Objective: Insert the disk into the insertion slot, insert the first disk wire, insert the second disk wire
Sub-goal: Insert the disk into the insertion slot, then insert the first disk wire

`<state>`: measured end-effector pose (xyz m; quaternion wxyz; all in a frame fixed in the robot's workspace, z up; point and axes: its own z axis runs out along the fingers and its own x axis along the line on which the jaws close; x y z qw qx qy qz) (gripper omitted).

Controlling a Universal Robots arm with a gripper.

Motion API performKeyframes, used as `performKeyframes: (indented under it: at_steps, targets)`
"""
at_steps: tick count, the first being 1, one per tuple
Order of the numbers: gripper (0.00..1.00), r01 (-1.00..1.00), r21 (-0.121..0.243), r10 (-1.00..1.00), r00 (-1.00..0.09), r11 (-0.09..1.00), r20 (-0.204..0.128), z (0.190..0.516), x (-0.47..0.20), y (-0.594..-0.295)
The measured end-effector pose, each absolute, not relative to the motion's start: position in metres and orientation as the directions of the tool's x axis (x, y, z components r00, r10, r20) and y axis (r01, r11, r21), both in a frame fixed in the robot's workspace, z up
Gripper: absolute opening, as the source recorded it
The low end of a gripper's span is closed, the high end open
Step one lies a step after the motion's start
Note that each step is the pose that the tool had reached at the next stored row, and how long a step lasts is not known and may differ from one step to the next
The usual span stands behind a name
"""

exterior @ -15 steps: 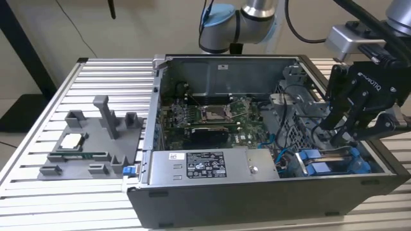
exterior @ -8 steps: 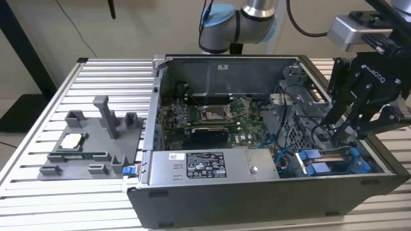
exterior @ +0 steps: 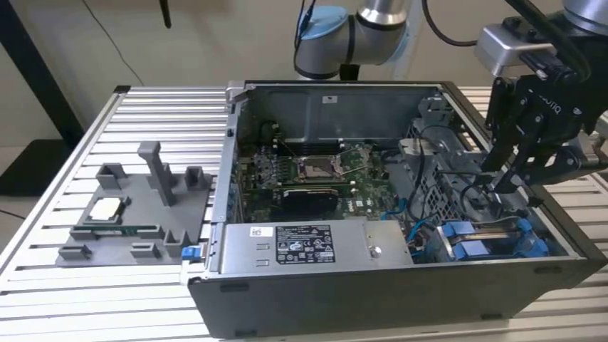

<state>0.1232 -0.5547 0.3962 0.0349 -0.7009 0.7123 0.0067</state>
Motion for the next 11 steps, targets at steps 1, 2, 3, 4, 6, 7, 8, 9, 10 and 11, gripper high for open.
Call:
performKeyframes:
  at_steps: [1, 2, 3, 4, 6, 7, 8, 9, 10, 11]
  targets:
    - [0.41, -0.999, -0.040, -0.998, -0.015, 0.017, -0.060, 0.396, 0.123, -0.553]
    - [0.41, -0.999, -0.040, -0.998, -0.015, 0.017, -0.060, 0.395, 0.123, -0.552]
    - [0.41, -0.999, -0.040, -0.998, -0.015, 0.018, -0.060, 0.394, 0.123, -0.552]
    - [0.41, -0.999, -0.040, -0.998, -0.016, 0.018, -0.060, 0.392, 0.123, -0.552]
    - [0.41, -0.999, -0.040, -0.998, -0.017, 0.019, -0.060, 0.389, 0.122, -0.551]
    - [0.41, -0.999, -0.040, -0.998, -0.017, 0.020, -0.061, 0.388, 0.122, -0.551]
    - [0.41, -0.999, -0.040, -0.998, -0.019, 0.021, -0.063, 0.387, 0.122, -0.551]
    - [0.41, -0.999, -0.040, -0.998, -0.020, 0.023, -0.065, 0.386, 0.121, -0.551]
    - [0.41, -0.999, -0.040, -0.997, -0.022, 0.025, -0.069, 0.386, 0.120, -0.551]
    - [0.41, -0.999, -0.040, -0.997, -0.024, 0.027, -0.074, 0.385, 0.119, -0.551]
